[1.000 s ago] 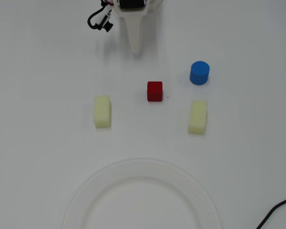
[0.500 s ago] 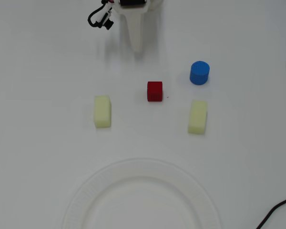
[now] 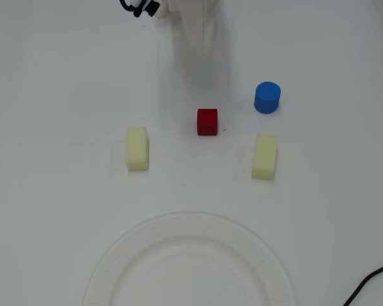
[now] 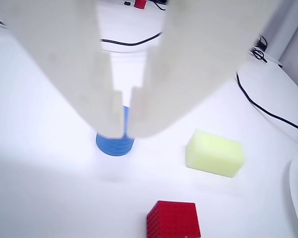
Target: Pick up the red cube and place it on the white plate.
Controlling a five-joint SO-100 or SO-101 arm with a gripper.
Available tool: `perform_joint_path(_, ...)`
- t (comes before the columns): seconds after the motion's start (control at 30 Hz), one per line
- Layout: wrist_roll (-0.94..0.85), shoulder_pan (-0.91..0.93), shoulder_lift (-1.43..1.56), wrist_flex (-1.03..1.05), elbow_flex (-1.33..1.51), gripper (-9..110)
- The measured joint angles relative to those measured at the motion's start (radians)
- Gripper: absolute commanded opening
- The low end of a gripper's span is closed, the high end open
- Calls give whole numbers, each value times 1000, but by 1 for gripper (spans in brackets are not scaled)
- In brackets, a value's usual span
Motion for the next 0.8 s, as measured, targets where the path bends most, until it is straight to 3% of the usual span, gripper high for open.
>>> perform_joint_path(0.1,6,-38,-103,3,-60,25)
perform_joint_path(0.27,63,-43,-232,-14,-75,41)
perform_joint_path(0.57,110,-80,-407,-71,-75,45)
perform_joint_path(0.8,91,-66,-517,-184,-74,39)
